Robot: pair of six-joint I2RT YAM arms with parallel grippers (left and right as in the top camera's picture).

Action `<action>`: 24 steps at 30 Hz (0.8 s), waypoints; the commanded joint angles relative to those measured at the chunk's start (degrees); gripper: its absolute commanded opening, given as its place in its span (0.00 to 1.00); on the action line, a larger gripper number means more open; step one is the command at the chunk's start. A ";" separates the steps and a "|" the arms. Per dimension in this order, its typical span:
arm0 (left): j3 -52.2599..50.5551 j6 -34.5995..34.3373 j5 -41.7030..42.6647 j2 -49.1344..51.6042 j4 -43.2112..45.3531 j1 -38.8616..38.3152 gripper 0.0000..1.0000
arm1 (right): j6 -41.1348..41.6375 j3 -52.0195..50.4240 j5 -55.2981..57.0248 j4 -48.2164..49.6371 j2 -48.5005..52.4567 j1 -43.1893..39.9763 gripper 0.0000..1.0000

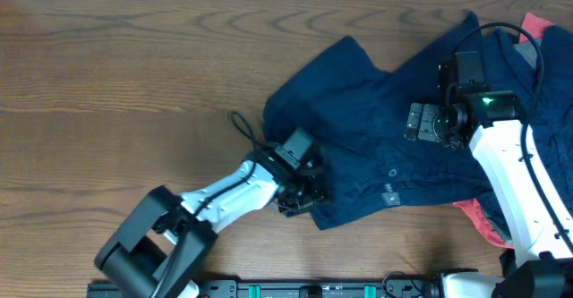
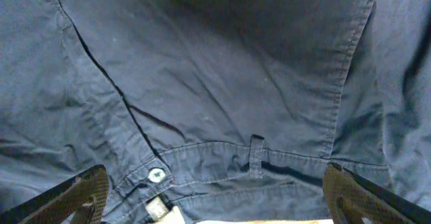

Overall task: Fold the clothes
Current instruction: 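Grasp the shorts' left edge with the left gripper and pull left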

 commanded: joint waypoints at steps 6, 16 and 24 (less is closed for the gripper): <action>-0.46 7.69 -3.23 -0.48 -11.52 3.15 0.06 | 0.79 0.66 0.61 -0.22 -0.37 -0.81 0.99; 13.79 31.26 -31.41 -8.15 -38.80 35.12 0.06 | 0.79 0.63 0.46 -0.48 -0.37 -0.79 0.99; 30.08 33.22 -29.05 -8.13 -39.08 51.45 0.59 | 0.81 0.63 -2.89 -0.83 -0.37 -0.79 0.99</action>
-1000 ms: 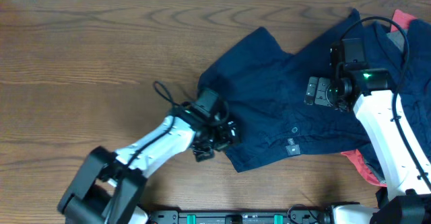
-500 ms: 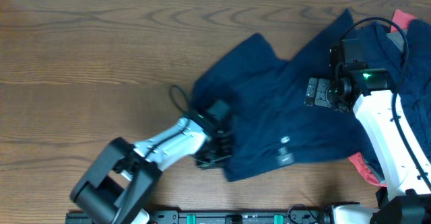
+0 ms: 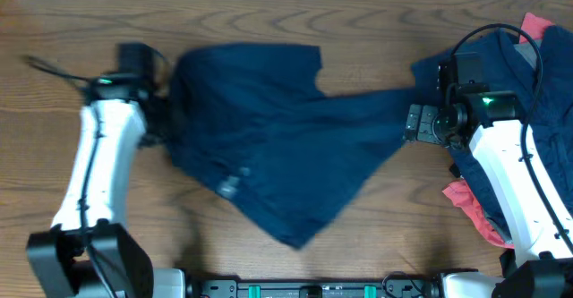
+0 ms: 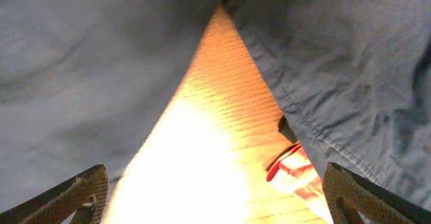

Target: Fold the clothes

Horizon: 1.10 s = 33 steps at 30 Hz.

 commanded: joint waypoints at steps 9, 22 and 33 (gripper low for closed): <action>0.70 2.62 16.87 -0.96 -13.68 -0.76 0.88 | 0.81 0.31 -1.27 -0.46 -0.37 -0.81 0.99; -17.03 -8.17 24.02 -0.96 -5.09 -21.24 0.90 | 1.27 -0.87 -1.29 0.07 0.07 -0.79 0.99; -30.40 -25.97 23.98 -0.96 12.85 -36.79 0.77 | 1.25 -0.87 -1.29 0.07 0.07 -0.81 0.99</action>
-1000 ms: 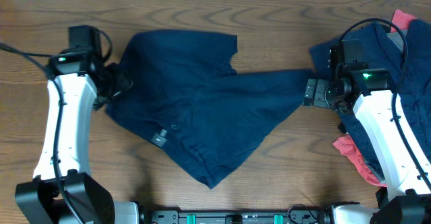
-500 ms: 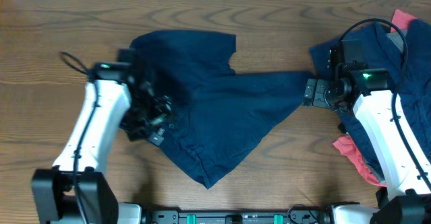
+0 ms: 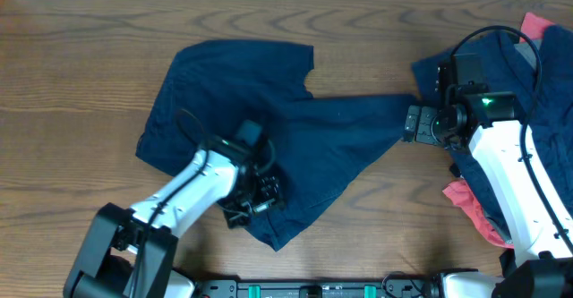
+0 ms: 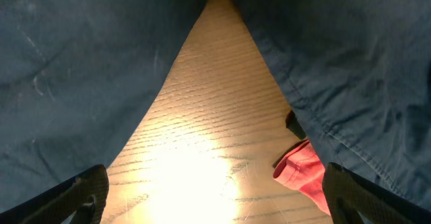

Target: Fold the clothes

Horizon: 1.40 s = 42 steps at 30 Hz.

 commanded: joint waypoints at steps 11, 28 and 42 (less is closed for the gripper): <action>-2.12 -8.24 0.20 -0.15 7.19 -8.81 0.06 | 0.81 -0.37 -0.24 -0.42 0.07 -0.81 0.99; 13.05 16.76 -19.12 -0.22 -18.14 32.89 0.06 | 0.79 -0.37 -9.27 -1.20 0.09 -0.68 0.99; 13.64 20.02 -16.96 -0.20 -29.79 37.81 0.61 | -4.17 -4.74 -19.15 9.16 2.14 7.45 0.99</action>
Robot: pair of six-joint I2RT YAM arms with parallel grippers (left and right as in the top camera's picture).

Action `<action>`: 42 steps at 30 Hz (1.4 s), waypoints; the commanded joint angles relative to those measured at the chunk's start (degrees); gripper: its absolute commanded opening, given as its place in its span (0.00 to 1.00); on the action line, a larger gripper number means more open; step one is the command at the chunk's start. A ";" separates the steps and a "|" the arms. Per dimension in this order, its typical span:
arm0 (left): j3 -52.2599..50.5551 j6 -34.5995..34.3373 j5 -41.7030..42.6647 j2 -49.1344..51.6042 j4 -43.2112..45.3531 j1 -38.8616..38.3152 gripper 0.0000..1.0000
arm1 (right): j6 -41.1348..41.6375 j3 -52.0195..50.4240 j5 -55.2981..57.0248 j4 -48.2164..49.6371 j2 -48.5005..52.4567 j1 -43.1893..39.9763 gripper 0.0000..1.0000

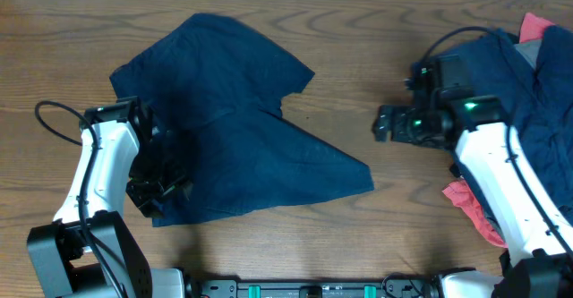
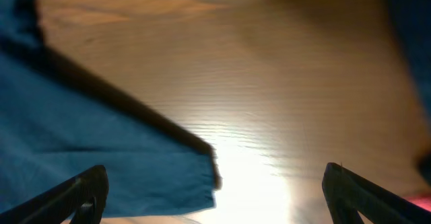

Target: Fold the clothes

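A navy garment lies spread over the left and middle of the table, one corner pointing right. My left gripper sits at its lower-left edge, apparently shut on the cloth; dark fingers against dark fabric hide the detail. My right gripper hovers over bare wood to the right of the garment. In the right wrist view that gripper is open with nothing between its fingers, and the garment's corner lies to the left.
A heap of other clothes, navy with red and grey pieces, lies at the right edge, partly under my right arm. A black cable loops from the left arm. The wooden table shows bare along the back.
My left gripper went from the garment's lower middle to the lower left, and the garment shifted left with it. The cloth's right tip now lies apart from my right gripper, which has moved slightly left.
At first the garment lay crumpled by the heap at right, my left gripper on its lower edge. Then the left gripper held it stretched out at far left. Then it lay in the middle with the gripper low on it. Now it lies spread at left.
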 commanded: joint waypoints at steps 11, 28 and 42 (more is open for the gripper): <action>-6.88 0.33 2.10 -0.20 0.15 -5.97 0.65 | 11.02 -13.11 -12.59 3.69 3.98 8.07 0.99; -19.65 -6.56 2.10 -0.20 24.55 -6.84 0.63 | 21.92 -21.16 -10.56 18.18 3.98 14.19 0.98; -19.54 -7.85 -2.95 -0.79 18.38 -6.78 0.06 | 5.79 -12.52 -1.07 25.07 3.76 9.33 0.96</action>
